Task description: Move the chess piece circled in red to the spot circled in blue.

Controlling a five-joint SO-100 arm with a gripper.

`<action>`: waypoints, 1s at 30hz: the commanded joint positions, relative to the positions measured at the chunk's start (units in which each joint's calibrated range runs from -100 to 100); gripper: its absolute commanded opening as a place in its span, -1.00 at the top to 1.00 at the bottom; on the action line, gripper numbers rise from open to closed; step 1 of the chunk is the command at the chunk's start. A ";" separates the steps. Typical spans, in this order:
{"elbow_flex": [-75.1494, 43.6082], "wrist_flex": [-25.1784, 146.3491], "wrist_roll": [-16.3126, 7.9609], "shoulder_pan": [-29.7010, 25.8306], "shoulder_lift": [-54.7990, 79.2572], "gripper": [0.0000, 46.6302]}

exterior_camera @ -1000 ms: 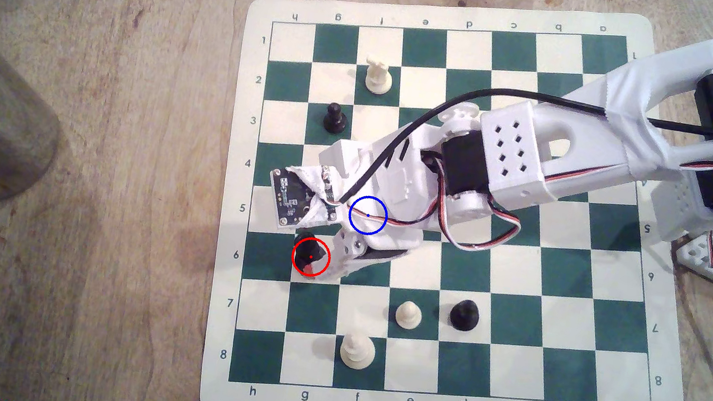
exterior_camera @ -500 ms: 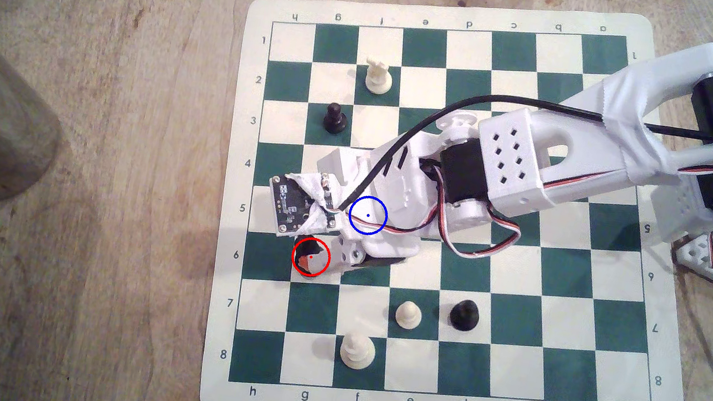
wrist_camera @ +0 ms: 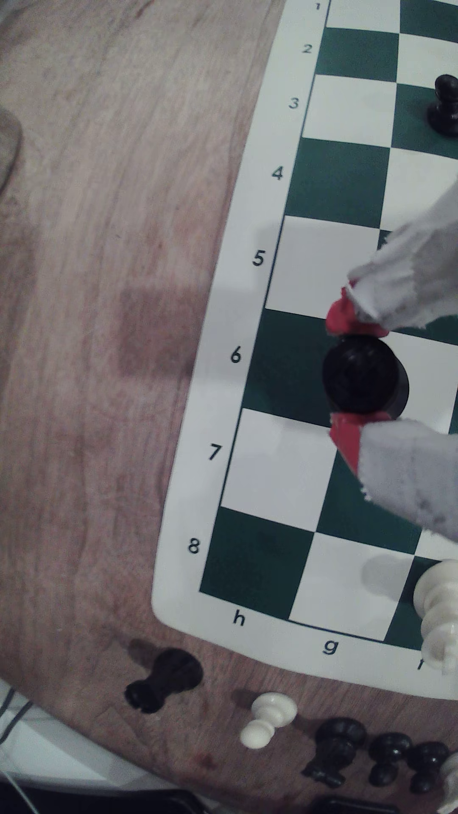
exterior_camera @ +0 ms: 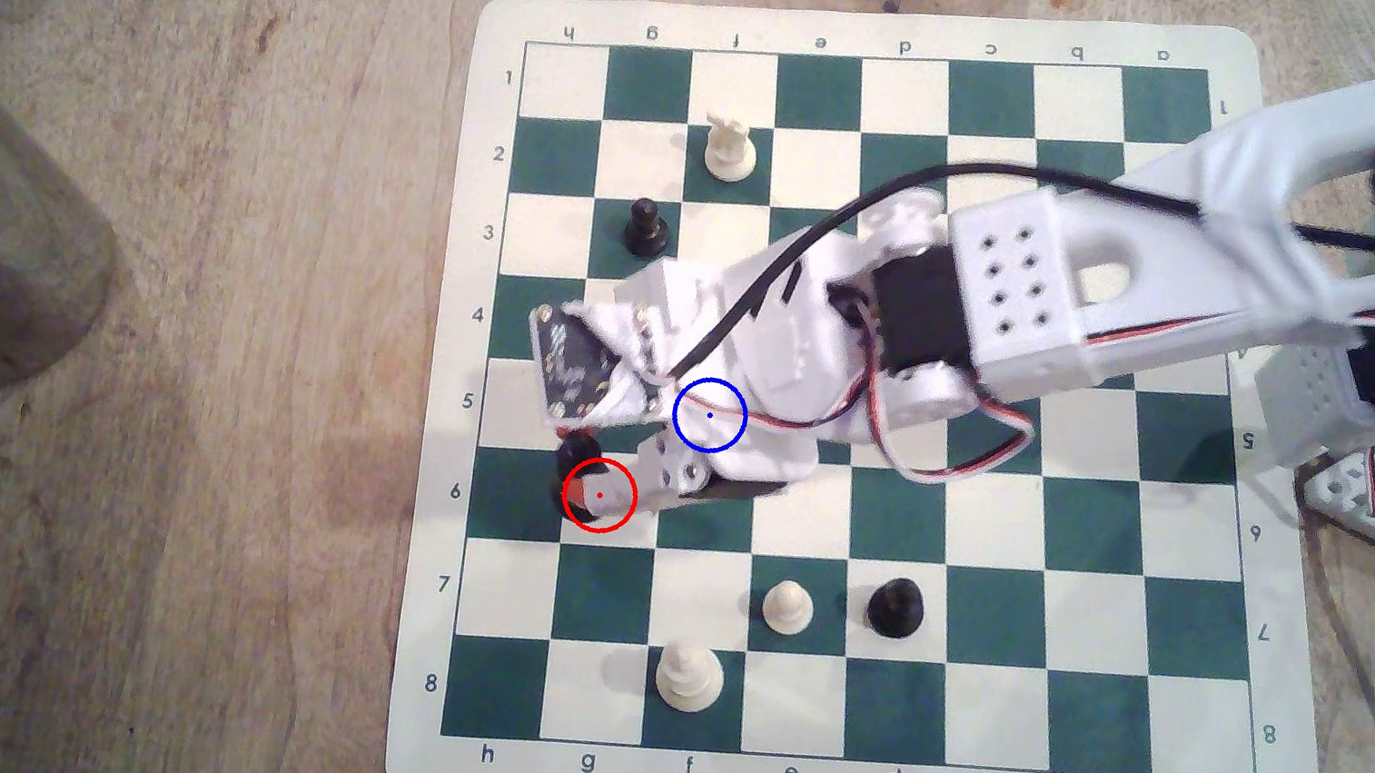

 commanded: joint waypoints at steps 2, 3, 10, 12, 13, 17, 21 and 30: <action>3.92 0.18 -0.05 1.38 -14.23 0.98; 6.01 -0.23 0.00 1.77 -15.58 0.98; 19.43 -4.32 0.05 3.96 -21.78 0.98; 21.69 -5.96 0.10 4.59 -21.78 0.98; 22.24 -6.37 0.10 4.74 -21.53 0.98; 23.69 -7.27 0.10 4.98 -20.59 0.98; 24.59 -7.84 0.20 5.60 -18.98 0.98; 27.58 -9.97 0.20 6.31 -17.71 0.98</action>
